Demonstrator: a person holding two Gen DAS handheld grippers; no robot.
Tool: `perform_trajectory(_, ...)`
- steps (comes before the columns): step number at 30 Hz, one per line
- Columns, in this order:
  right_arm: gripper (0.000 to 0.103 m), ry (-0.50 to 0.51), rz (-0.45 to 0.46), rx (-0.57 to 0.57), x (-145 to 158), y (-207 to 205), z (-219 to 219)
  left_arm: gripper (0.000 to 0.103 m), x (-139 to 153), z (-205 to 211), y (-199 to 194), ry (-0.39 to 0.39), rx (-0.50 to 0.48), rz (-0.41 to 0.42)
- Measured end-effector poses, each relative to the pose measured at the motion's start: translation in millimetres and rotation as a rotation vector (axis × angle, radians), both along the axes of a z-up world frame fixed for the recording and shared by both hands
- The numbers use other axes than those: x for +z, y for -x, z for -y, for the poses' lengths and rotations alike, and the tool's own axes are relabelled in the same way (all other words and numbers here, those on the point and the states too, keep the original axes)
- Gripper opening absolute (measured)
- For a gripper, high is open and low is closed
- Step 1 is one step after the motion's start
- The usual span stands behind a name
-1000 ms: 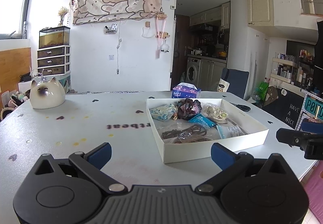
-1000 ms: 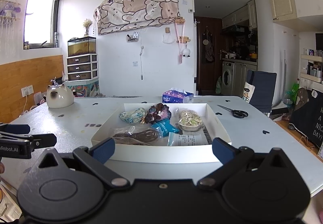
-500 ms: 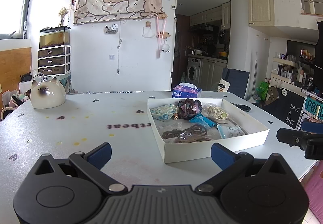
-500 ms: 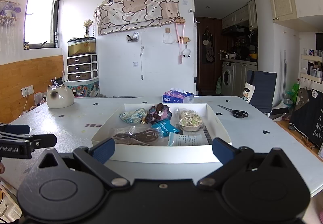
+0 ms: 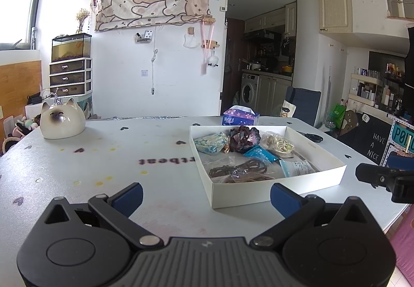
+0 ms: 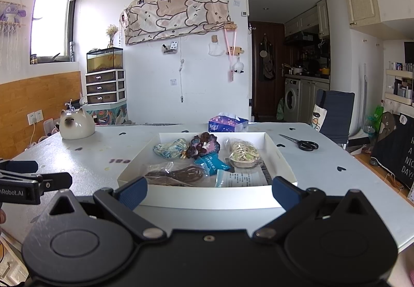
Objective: Organize soft objects
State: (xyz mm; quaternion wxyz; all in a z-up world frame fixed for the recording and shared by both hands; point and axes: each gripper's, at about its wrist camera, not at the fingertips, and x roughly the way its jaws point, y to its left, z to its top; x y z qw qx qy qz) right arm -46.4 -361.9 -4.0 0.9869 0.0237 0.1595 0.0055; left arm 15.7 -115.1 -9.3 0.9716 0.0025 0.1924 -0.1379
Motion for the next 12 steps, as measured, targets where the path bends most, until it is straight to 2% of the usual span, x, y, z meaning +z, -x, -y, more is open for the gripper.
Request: perform_trajectory(12,0.103,-0.002,0.001,0.005,-1.2,-0.8,-0.8,0.103,-0.3,-3.3,1.3,0.003,0.005,-0.007)
